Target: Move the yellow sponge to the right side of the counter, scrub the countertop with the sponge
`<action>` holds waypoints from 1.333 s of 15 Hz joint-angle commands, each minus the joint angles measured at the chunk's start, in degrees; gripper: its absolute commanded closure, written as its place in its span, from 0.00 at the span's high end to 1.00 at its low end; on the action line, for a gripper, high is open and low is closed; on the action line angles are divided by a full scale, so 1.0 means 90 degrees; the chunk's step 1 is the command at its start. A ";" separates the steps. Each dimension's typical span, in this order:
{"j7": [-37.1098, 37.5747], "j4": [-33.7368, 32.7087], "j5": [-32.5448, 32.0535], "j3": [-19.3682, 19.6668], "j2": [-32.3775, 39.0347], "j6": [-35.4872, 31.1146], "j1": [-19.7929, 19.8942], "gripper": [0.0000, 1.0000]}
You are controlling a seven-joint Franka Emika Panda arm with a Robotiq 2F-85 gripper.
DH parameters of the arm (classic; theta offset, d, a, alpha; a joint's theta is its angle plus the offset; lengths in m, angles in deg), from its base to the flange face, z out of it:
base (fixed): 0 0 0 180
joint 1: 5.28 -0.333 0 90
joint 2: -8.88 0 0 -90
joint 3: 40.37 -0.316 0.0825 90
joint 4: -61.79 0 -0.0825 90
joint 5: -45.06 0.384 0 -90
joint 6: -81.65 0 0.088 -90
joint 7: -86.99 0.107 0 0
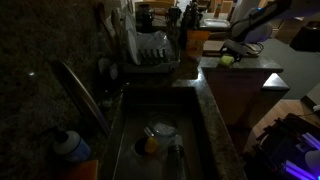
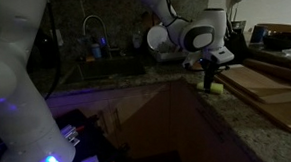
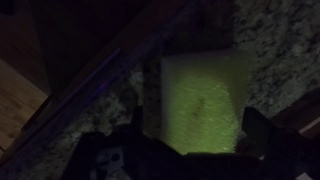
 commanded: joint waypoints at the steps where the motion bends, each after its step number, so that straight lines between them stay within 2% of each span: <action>1: -0.0280 0.0241 0.0184 -0.0159 -0.0166 -0.1008 0.0013 1.00; 4: -0.0053 0.0143 0.0176 -0.0064 0.0007 -0.1489 -0.0089 1.00; 5: -0.0101 0.0016 0.0121 -0.0065 0.0010 -0.1179 -0.0067 1.00; 8: -0.0084 0.0017 0.0129 -0.0062 0.0028 -0.1305 -0.0072 1.00; 12: 0.0631 0.0067 -0.0660 0.0919 -0.0176 -0.0921 -0.0727 1.00; 15: 0.0994 0.0100 -0.1233 0.1265 -0.0274 -0.0579 -0.1055 1.00; 16: 0.1061 0.0097 -0.1260 0.1188 -0.0294 -0.0553 -0.1040 1.00; 17: 0.0929 0.0002 -0.1161 0.1017 -0.0168 -0.0786 -0.0804 1.00; 20: 0.1112 -0.0091 -0.1223 0.1049 -0.0101 -0.0618 -0.0882 1.00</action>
